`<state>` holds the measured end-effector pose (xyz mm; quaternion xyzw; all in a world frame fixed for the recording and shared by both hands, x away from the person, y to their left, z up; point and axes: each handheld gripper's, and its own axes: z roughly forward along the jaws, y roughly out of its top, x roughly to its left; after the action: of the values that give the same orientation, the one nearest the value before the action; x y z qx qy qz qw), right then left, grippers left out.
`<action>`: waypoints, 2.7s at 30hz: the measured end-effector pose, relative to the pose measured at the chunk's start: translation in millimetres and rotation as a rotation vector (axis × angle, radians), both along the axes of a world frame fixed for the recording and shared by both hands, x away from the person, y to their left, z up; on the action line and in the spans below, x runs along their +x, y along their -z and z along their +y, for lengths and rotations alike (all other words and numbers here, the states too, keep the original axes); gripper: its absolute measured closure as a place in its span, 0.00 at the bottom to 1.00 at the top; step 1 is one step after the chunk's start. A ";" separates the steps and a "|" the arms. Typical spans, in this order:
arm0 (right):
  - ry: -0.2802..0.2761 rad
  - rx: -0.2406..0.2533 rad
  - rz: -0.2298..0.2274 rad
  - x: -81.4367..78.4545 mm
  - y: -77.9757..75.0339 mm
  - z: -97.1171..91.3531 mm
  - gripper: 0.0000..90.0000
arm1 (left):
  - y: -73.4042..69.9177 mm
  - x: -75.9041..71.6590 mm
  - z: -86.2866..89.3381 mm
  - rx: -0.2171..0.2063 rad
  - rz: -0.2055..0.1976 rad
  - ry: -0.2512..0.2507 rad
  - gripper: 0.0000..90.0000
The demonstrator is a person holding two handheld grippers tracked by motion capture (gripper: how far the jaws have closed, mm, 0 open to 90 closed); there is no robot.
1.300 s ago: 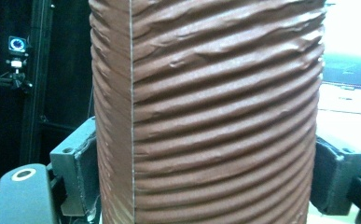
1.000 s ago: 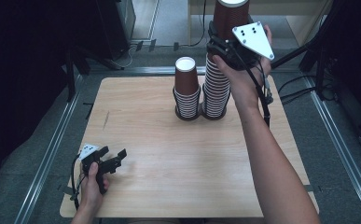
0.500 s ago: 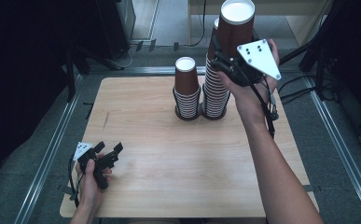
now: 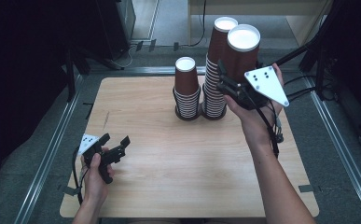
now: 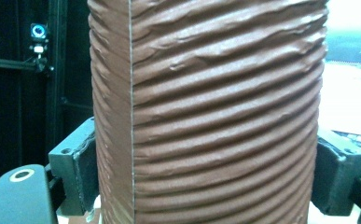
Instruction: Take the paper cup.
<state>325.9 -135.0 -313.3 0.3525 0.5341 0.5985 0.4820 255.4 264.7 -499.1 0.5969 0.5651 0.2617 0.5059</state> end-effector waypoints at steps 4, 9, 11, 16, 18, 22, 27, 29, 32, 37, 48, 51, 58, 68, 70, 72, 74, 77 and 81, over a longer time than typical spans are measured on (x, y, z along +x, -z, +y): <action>-0.007 0.005 0.015 -7.0 10.2 -4.3 0.16 | -9.5 11.5 -15.1 -0.002 -0.012 0.035 0.12; -0.007 -0.005 0.028 -12.6 23.6 -7.7 0.16 | -22.9 23.9 -35.3 -0.020 -0.049 0.057 0.11; -0.012 0.003 0.039 -14.3 30.8 -9.0 0.16 | -27.7 28.7 -44.5 -0.014 -0.066 0.073 0.11; -0.028 -0.010 0.066 -21.5 54.1 -8.9 0.16 | -33.9 36.4 -55.7 0.009 -0.087 0.093 0.11; -0.032 -0.020 0.069 -23.9 62.9 -8.9 0.16 | -36.2 37.6 -58.4 0.013 -0.094 0.099 0.11; -0.059 -0.024 0.090 -28.7 78.4 -8.2 0.16 | -37.5 40.0 -63.3 0.016 -0.096 0.107 0.11; -0.063 -0.069 0.103 -33.1 96.7 -4.4 0.15 | -39.3 42.0 -66.2 0.009 -0.097 0.136 0.11; -0.055 -0.091 0.101 -33.5 103.8 -3.3 0.15 | -42.1 41.9 -67.5 0.006 -0.101 0.153 0.11; -0.045 -0.113 0.107 -33.7 115.8 -0.8 0.15 | -45.8 40.0 -73.2 0.005 -0.119 0.188 0.11; -0.023 -0.243 0.091 -33.2 128.8 11.7 0.15 | -53.4 36.5 -84.6 0.021 -0.122 0.237 0.12; -0.016 -0.422 0.071 -30.2 153.6 35.8 0.15 | -68.1 23.4 -105.9 0.015 -0.129 0.378 0.08; 0.006 -0.486 0.038 -30.9 156.6 39.4 0.15 | -68.1 21.8 -108.3 0.000 -0.133 0.424 0.03; 0.031 -0.624 -0.042 -34.0 164.4 47.5 0.14 | -69.3 18.9 -114.0 -0.009 -0.133 0.471 0.01; 0.054 -0.750 -0.128 -37.8 169.5 54.2 0.14 | -68.0 17.7 -119.8 0.000 -0.124 0.502 0.01; 0.053 -0.768 -0.140 -38.2 170.6 55.6 0.14 | -68.0 17.8 -120.0 -0.008 -0.120 0.511 0.01; 0.048 -0.783 -0.145 -39.1 171.9 57.4 0.14 | -68.1 17.4 -120.7 -0.010 -0.121 0.513 0.01; 0.035 -0.790 -0.148 -39.9 173.2 59.4 0.14 | -68.1 17.2 -121.2 -0.011 -0.121 0.523 0.01; 0.021 -0.802 -0.152 -41.3 174.7 62.4 0.14 | -67.8 16.7 -122.7 -0.011 -0.119 0.530 0.02; 0.008 -0.804 -0.152 -43.1 175.9 65.9 0.14 | -67.5 16.1 -124.6 -0.010 -0.119 0.541 0.02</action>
<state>282.8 -69.1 -489.1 0.0929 0.6869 0.3645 0.6218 271.5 140.0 -431.7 0.7071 0.3556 0.1488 0.5929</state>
